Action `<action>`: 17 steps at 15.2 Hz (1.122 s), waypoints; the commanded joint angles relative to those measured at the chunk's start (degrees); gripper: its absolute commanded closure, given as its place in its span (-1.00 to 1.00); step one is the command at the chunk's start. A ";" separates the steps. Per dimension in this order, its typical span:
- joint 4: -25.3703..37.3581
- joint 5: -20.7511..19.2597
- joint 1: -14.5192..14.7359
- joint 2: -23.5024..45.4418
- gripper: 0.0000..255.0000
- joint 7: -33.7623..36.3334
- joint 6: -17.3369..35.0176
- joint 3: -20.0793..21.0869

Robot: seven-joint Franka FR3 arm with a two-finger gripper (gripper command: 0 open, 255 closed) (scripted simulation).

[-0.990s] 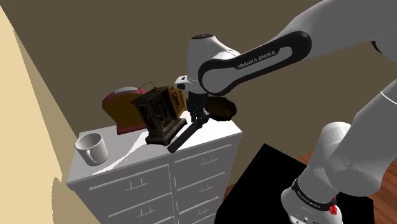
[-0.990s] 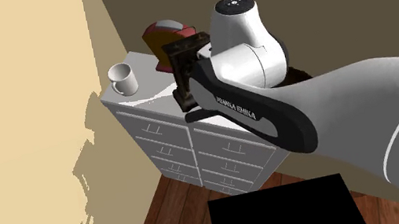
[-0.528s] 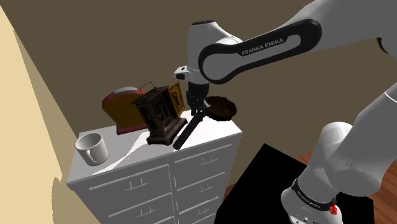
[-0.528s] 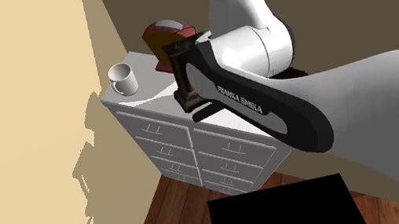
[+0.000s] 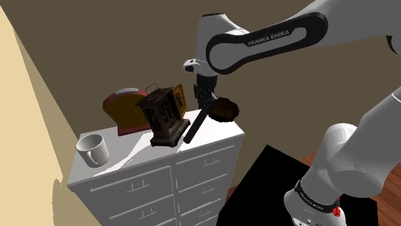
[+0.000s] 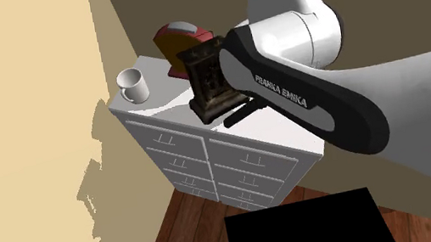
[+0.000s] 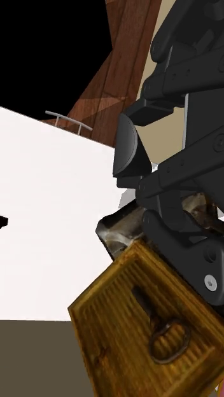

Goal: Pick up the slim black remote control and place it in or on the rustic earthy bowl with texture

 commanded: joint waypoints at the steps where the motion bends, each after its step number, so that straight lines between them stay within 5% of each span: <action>1: -0.05 -0.36 -1.22 -0.46 1.00 -2.83 -0.27 -1.77; 17: 6.00 -1.29 -10.63 6.08 1.00 -25.80 0.56 -15.77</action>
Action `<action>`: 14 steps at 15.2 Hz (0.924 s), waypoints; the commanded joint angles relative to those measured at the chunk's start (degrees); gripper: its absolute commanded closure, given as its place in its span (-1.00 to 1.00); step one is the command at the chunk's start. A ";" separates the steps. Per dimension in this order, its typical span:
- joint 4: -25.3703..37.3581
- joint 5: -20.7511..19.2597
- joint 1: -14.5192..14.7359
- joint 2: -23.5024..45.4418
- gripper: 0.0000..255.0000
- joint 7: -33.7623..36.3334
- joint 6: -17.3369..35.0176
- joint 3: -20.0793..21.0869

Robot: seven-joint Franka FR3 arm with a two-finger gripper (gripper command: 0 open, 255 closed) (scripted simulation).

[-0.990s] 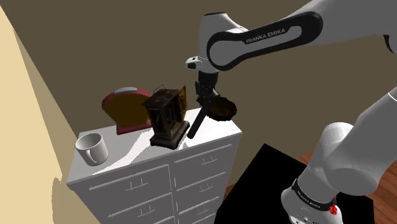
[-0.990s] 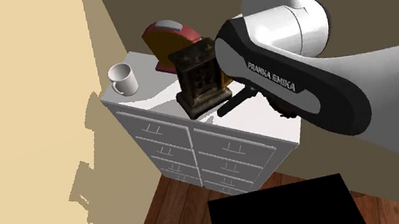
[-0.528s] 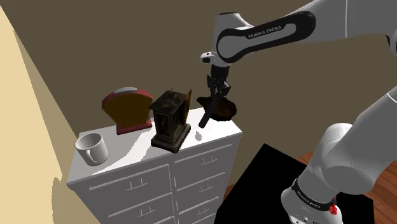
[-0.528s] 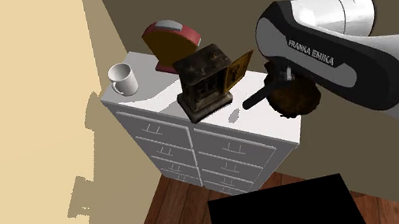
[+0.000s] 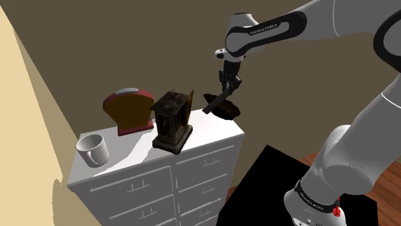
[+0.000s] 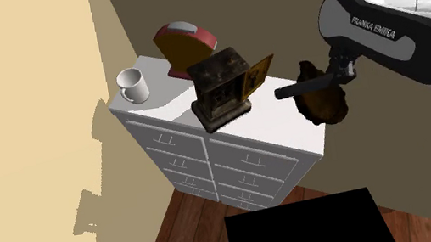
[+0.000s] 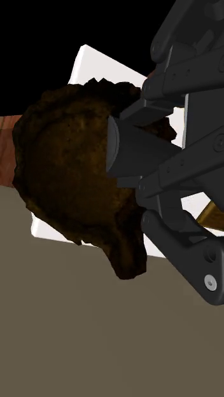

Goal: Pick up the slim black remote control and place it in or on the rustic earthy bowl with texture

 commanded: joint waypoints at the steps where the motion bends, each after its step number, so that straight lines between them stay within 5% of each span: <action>1: 1.76 0.29 -1.21 1.57 1.00 -3.13 -0.21 -1.71; 14: -2.39 1.60 -2.18 5.86 1.00 -5.98 8.09 -3.04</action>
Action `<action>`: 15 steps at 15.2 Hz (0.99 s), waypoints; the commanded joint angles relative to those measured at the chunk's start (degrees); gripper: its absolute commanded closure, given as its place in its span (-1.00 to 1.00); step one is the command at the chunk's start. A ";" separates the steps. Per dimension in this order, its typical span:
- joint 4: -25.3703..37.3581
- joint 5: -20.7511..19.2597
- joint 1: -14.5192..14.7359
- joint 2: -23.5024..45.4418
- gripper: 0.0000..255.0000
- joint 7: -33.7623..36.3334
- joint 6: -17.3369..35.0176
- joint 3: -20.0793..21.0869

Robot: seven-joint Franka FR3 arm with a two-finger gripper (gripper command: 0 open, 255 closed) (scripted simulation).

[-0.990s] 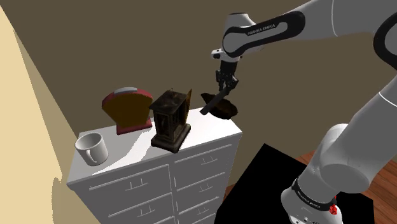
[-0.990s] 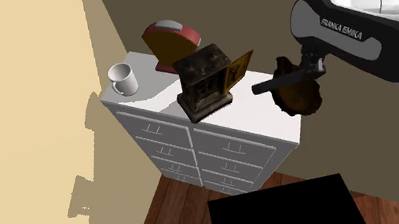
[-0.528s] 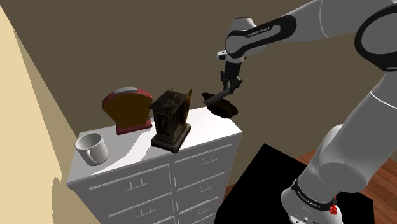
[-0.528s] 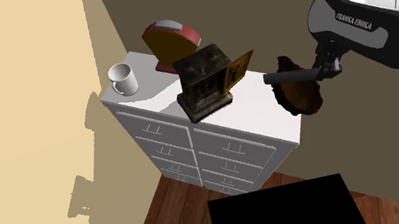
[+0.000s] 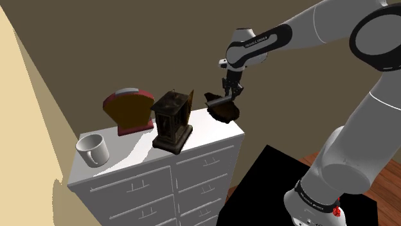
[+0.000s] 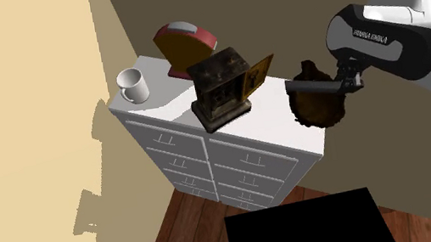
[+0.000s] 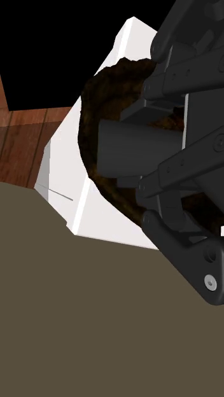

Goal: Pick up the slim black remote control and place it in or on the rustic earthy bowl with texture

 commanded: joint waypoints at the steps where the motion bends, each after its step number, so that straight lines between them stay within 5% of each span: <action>1: -0.23 0.06 0.00 0.22 1.00 -0.01 0.43 0.00; 7: -0.22 0.06 0.01 0.22 1.00 -0.01 0.43 -0.01; 8: -0.22 0.06 0.01 0.22 -1.00 -0.01 0.43 -0.01; 13: -0.22 0.06 0.01 0.22 -1.00 -0.01 0.43 -0.01; 15: 1.97 -0.48 0.06 -1.42 -1.00 0.39 -3.33 0.09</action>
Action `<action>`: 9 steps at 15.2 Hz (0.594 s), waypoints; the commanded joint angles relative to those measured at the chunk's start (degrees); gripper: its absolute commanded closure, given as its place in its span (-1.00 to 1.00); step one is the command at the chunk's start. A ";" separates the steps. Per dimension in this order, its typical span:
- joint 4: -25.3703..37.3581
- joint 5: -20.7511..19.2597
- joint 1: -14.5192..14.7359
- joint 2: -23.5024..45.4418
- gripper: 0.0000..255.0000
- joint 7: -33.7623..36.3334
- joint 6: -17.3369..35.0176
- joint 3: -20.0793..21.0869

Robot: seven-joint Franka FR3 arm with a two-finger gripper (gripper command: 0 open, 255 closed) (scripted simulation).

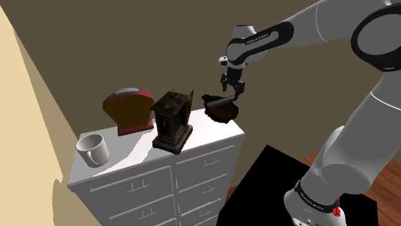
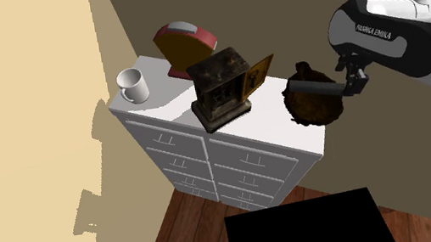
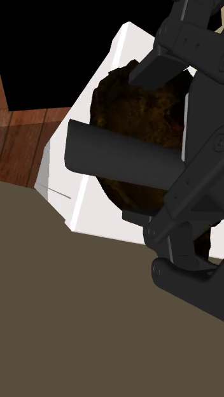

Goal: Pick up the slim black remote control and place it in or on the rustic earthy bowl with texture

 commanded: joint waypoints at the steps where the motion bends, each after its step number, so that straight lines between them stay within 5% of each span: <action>1: 1.86 -0.54 0.04 -1.63 -1.00 0.39 -3.47 0.09; 9: 2.87 -0.68 0.05 -2.12 -1.00 0.50 -4.96 0.15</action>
